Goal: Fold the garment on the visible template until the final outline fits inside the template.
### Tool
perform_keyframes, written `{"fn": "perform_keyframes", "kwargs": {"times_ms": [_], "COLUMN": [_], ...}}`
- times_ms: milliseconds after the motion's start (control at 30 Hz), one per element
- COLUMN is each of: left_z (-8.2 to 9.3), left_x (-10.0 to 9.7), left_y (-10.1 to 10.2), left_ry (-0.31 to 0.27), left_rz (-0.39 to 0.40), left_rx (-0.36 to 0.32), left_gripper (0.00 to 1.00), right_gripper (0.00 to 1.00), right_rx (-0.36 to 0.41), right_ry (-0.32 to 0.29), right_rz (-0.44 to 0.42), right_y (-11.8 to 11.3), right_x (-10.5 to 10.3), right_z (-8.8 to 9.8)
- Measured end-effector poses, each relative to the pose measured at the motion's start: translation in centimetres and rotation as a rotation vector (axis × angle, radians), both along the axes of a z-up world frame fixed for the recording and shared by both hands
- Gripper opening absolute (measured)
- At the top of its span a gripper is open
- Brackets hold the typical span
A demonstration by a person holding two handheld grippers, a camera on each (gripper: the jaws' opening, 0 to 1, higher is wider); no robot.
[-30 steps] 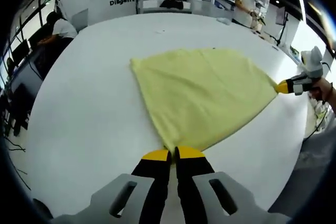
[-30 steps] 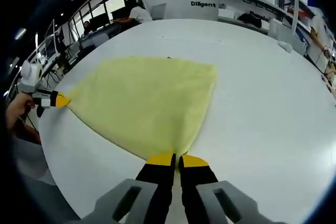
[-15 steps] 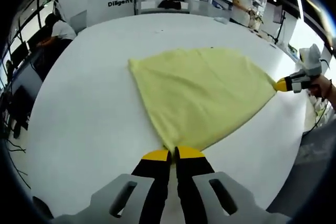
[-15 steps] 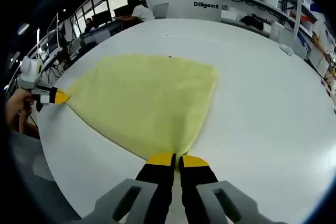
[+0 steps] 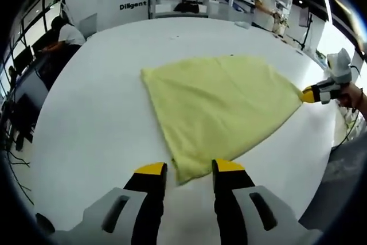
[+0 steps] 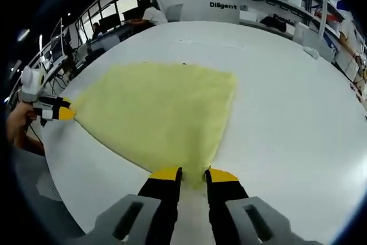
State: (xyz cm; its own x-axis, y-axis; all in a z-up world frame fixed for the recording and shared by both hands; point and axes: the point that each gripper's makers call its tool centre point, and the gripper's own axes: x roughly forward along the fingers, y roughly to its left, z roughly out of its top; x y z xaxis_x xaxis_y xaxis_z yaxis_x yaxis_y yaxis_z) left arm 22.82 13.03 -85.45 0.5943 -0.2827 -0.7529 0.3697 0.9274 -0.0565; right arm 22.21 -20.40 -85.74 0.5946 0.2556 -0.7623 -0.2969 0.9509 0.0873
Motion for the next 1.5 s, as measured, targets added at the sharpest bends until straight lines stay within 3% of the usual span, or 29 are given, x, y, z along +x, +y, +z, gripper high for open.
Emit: {"fn": "perform_keyframes", "kwargs": {"times_ms": [67, 233, 333, 500, 667, 933, 1500], "left_z": [0.6, 2.3, 3.2, 4.7, 6.0, 7.3, 7.3], "left_x": [0.0, -0.2, -0.4, -1.0, -1.8, -3.4, -4.9], "left_y": [0.1, -0.1, -0.4, -0.9, -1.4, -2.0, -1.5], "left_ry": [-0.015, -0.051, -0.063, -0.074, -0.093, -0.115, -0.099], "left_rz": [0.001, -0.004, -0.005, -0.017, -0.032, -0.041, -0.029], "left_rx": [-0.005, -0.008, -0.018, -0.02, -0.008, -0.027, -0.021], "left_gripper": [0.44, 0.63, 0.73, 0.8, 0.91, 0.99, 0.99], "right_gripper": [0.43, 0.5, 0.61, 0.72, 0.93, 0.99, 0.99], "right_rx": [0.041, 0.034, 0.036, 0.041, 0.051, 0.057, 0.068], "right_ry": [-0.033, -0.061, -0.077, -0.093, -0.096, -0.13, -0.129], "right_rz": [-0.008, 0.021, 0.03, 0.061, 0.075, 0.073, 0.066], "right_y": [0.5, 1.2, 1.6, 2.3, 3.0, 3.3, 3.0], "right_x": [0.2, -0.2, -0.4, -1.2, -2.6, -3.8, -5.4], "right_z": [1.0, 2.7, 3.6, 5.0, 6.3, 8.2, 8.6]}}
